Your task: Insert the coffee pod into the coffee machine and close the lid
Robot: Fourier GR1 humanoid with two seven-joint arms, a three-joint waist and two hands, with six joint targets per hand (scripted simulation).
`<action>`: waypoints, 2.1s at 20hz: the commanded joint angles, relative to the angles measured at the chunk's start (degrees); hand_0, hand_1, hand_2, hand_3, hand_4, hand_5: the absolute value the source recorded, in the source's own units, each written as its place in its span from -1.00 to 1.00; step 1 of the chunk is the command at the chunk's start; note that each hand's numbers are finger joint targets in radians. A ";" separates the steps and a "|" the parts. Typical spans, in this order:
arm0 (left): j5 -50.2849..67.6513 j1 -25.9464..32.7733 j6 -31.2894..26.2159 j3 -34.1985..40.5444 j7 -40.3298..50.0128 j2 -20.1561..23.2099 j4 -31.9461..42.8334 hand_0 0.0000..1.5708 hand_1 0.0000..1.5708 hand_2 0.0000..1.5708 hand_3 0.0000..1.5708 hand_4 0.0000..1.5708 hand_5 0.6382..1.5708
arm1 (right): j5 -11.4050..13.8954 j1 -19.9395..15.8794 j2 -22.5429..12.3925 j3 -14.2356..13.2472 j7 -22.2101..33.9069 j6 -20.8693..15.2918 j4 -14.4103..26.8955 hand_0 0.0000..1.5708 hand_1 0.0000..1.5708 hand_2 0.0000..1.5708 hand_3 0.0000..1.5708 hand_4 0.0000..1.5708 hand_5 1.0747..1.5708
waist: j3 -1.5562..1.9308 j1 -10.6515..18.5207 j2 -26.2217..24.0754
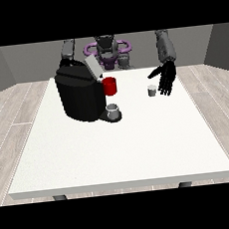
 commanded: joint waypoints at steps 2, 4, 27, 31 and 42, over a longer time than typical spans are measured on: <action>-5.62 -1.92 5.21 -2.48 -2.58 -3.22 2.71 -0.38 -0.38 -0.08 -0.38 -1.00 1.00 | -0.43 -3.78 0.28 -2.64 0.19 -1.18 5.15 -1.00 -1.00 -1.00 -1.00 -1.00 1.00 | 0.01 2.88 -0.74; -7.74 -3.89 8.56 -2.13 -2.38 -3.92 5.75 0.20 0.20 0.23 -0.15 -1.00 1.00 | 0.45 -1.98 0.38 -0.02 0.90 0.30 3.93 -1.00 -1.00 -1.00 -1.00 -1.00 1.00 | -0.01 0.59 -0.77; -24.46 -8.90 8.23 -8.92 -3.48 -5.33 18.35 0.32 0.32 0.43 0.28 -0.50 1.00 | 1.21 -3.92 -1.98 -2.09 4.83 0.39 10.20 -1.00 -1.00 -1.00 -1.00 -1.00 1.00 | -0.02 0.46 -5.89; -23.14 -10.32 6.83 -7.13 -6.56 -5.13 16.40 0.63 0.63 0.67 0.58 -0.37 1.00 | 1.60 -0.13 0.33 -3.45 -4.89 -2.86 16.46 -1.00 -1.00 -1.00 -1.00 -1.00 1.00 | 0.02 2.61 -6.10; -20.02 -18.77 -6.67 -6.21 -2.02 -9.01 11.51 0.75 0.75 0.76 0.69 -0.36 1.00 | 1.71 -3.58 -1.65 -5.82 -3.09 -1.96 23.41 -1.00 -1.00 -1.00 -1.00 -1.00 1.00 | 0.05 4.97 -11.77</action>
